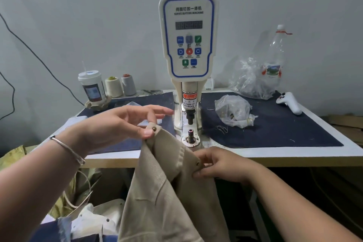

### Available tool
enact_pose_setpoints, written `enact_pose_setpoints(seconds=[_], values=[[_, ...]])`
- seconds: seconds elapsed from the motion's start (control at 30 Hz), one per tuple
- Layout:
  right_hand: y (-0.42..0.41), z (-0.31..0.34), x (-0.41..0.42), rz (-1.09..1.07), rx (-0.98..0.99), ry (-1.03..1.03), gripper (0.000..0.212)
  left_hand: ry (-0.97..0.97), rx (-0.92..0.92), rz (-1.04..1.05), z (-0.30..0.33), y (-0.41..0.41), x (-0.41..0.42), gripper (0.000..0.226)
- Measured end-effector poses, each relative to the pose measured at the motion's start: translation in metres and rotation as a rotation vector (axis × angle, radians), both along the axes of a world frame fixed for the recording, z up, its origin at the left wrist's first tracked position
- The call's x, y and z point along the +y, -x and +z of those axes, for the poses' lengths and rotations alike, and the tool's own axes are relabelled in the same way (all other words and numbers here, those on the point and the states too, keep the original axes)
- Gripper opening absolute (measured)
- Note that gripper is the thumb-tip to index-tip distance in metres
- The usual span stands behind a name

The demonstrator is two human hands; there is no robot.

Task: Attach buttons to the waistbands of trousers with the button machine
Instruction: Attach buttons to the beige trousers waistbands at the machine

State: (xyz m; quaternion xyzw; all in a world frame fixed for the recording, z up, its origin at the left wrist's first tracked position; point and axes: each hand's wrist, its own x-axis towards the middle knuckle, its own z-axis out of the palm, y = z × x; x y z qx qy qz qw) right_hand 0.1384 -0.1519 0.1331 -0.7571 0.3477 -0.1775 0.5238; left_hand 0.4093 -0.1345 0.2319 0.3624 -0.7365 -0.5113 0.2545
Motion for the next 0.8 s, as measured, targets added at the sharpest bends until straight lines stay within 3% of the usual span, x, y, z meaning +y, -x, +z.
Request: enact_pose_setpoints(seconds=[0.07,0.13,0.23,0.33,0.4,0.53,0.63,0.8], values=[[-0.002,0.007,-0.002,-0.044,0.002,0.106,0.012,-0.035,-0.078,0.057,-0.003,-0.015,-0.005,0.013],[-0.004,0.017,-0.003,-0.107,-0.036,0.189,0.002,-0.054,-0.244,0.108,-0.01,-0.024,-0.009,0.026],[-0.009,0.031,0.001,-0.131,-0.13,0.164,0.017,-0.009,-0.385,0.281,-0.03,-0.016,-0.005,0.046],[-0.019,0.041,0.004,-0.098,-0.147,0.135,0.018,0.142,-0.351,0.345,-0.046,0.008,0.004,0.073],[-0.026,0.048,0.006,-0.07,-0.121,0.135,0.002,0.215,-0.271,0.272,-0.05,0.027,0.005,0.078],[-0.025,0.053,0.005,-0.095,-0.159,0.061,0.018,0.126,-0.101,0.171,-0.053,0.05,0.003,0.048],[-0.014,0.051,0.004,-0.194,-0.152,0.168,0.033,0.035,-0.009,0.195,-0.051,0.047,0.001,0.038],[-0.005,0.039,0.003,-0.31,-0.083,0.323,0.017,0.028,0.074,0.185,-0.05,0.036,0.0,0.019]])
